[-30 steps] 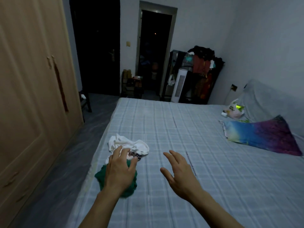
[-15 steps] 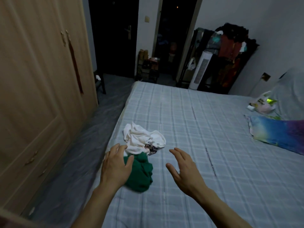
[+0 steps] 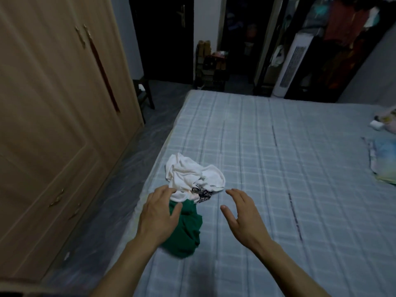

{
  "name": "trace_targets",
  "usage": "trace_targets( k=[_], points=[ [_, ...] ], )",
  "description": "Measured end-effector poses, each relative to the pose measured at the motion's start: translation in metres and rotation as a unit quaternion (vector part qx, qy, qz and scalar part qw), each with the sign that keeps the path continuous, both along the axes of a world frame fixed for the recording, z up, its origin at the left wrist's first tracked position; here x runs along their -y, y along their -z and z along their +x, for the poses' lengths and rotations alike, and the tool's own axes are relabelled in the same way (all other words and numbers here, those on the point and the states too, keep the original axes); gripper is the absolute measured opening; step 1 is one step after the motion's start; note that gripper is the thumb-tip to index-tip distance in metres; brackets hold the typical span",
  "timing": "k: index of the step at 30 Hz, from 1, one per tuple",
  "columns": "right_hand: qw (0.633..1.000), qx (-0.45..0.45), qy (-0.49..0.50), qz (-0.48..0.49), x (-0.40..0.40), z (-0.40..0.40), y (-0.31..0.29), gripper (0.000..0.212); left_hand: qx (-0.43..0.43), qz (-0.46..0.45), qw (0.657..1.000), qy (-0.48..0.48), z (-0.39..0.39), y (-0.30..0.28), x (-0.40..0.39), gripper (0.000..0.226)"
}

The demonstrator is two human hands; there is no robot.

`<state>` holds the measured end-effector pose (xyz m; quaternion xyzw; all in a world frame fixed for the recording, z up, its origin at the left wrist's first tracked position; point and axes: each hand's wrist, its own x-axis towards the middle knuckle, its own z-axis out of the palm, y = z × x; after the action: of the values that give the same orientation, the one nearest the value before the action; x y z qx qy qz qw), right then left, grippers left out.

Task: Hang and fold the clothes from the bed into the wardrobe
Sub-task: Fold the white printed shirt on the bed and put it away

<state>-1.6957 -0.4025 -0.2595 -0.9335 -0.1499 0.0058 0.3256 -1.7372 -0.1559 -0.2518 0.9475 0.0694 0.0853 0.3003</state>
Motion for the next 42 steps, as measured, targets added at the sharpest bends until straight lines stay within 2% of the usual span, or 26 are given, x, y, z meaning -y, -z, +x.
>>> trace_targets(
  k=[12, 27, 31, 34, 36, 38, 42],
  points=[
    [0.998, -0.050, 0.003, -0.025, -0.026, 0.120, 0.035, 0.052, -0.073, -0.033, 0.997, -0.010, 0.116, 0.044, -0.034, 0.034],
    [0.983, -0.173, 0.013, -0.063, -0.067, 0.265, 0.182, 0.051, -0.146, -0.016, 0.987, 0.058, 0.275, 0.175, -0.053, 0.040],
    [0.978, -0.203, 0.001, -0.056, -0.086, 0.290, 0.226, 0.055, -0.176, 0.026, 0.981, 0.074, 0.311, 0.219, -0.058, 0.047],
    [0.971, -0.230, -0.025, -0.058, -0.109, 0.312, 0.259, 0.056, -0.233, 0.141, 0.951, 0.145, 0.333, 0.249, -0.062, 0.051],
    [0.967, -0.246, -0.031, -0.062, -0.123, 0.321, 0.275, 0.057, -0.240, 0.196, 0.938, 0.156, 0.340, 0.261, -0.066, 0.043],
    [0.966, -0.248, -0.035, -0.070, -0.129, 0.324, 0.288, 0.056, -0.204, 0.190, 0.950, 0.137, 0.342, 0.268, -0.069, 0.027],
    [0.975, -0.218, -0.012, -0.036, -0.128, 0.328, 0.293, 0.028, -0.140, 0.143, 0.974, 0.107, 0.336, 0.263, -0.073, 0.007]
  ],
)
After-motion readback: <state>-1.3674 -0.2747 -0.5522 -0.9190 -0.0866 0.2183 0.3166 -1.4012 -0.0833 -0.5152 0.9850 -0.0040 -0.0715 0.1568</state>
